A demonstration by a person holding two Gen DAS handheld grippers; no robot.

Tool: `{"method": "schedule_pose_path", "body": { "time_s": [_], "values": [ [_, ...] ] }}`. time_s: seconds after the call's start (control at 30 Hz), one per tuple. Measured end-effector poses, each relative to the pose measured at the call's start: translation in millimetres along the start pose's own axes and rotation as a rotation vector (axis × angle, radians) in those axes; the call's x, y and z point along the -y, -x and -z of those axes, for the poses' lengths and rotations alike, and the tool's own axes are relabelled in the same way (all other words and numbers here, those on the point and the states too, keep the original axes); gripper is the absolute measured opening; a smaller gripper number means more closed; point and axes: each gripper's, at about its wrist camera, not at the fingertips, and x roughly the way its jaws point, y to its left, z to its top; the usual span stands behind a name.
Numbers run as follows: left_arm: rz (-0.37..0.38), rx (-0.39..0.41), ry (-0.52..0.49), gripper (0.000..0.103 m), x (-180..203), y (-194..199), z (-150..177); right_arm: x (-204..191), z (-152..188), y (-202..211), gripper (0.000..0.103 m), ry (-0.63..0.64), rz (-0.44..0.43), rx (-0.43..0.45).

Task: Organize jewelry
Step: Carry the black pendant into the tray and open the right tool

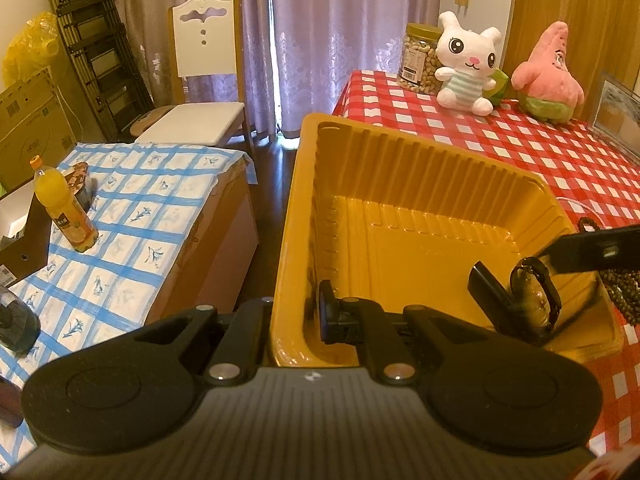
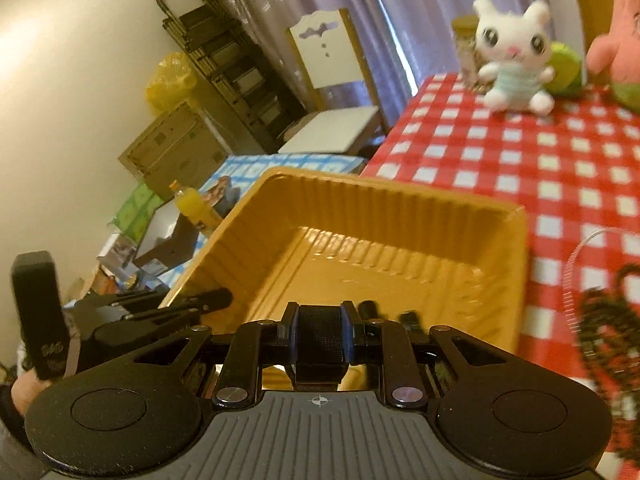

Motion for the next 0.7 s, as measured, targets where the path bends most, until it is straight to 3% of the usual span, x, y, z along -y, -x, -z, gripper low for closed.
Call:
{"method": "schedule_pose_path", "body": {
  "time_s": [0.33, 0.4, 0.47, 0.7],
  "values": [
    [0.012, -0.008, 0.018, 0.006, -4.9, -3.3, 2.8, 3.8, 8.2, -31.2, 0.022, -0.076, -0.041, -0.042],
    [0.013, -0.017, 0.022, 0.006, -5.9, -4.9, 3.2, 3.6, 8.4, -31.4, 0.032, -0.074, -0.034, -0.055],
    [0.015, -0.017, 0.023, 0.006, -6.4, -5.5, 3.0, 3.4, 9.0, -25.3, 0.049, -0.064, -0.036, -0.042],
    [0.015, -0.014, 0.026, 0.007, -6.7, -8.8, 2.2, 6.8, 16.6, 17.7, 0.050, -0.012, 0.018, 0.035]
  ]
}}
